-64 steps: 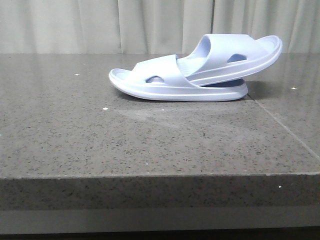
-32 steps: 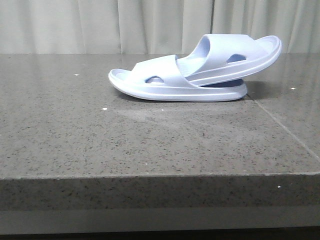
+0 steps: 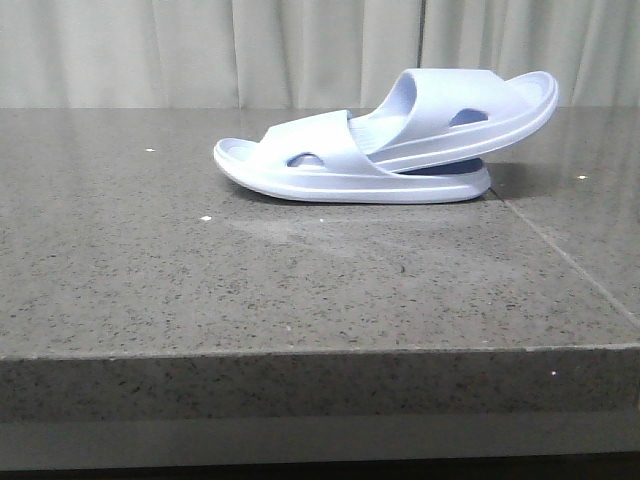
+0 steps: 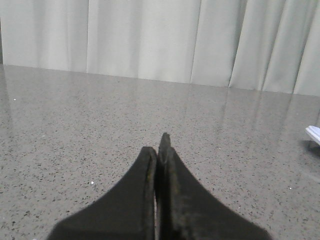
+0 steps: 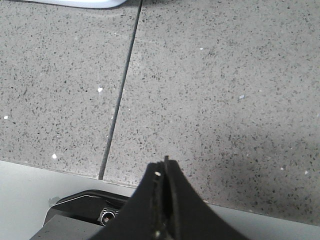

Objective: Insert blue slippers together front up

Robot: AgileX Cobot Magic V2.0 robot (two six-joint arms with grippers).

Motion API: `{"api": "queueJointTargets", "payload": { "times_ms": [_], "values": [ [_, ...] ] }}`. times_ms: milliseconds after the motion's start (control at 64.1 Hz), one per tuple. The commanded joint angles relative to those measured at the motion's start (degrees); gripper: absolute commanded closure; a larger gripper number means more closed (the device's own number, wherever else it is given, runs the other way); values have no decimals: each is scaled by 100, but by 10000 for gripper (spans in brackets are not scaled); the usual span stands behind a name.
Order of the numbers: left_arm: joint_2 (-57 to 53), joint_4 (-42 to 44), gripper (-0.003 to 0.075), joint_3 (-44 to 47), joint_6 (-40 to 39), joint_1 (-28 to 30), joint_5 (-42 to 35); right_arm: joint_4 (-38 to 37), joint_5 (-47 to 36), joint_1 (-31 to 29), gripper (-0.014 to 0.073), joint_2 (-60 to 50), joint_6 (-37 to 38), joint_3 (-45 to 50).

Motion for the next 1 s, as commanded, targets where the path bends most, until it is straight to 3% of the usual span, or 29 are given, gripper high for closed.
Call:
{"api": "queueJointTargets", "payload": {
  "times_ms": [0,983],
  "values": [
    [-106,-20,741,39,17,-103,-615,59,-241,-1,662,-24,-16,-132],
    [-106,-63,741,39,150,-125,-753,59,-237,-1,662,-24,-16,-132]
  ]
}}
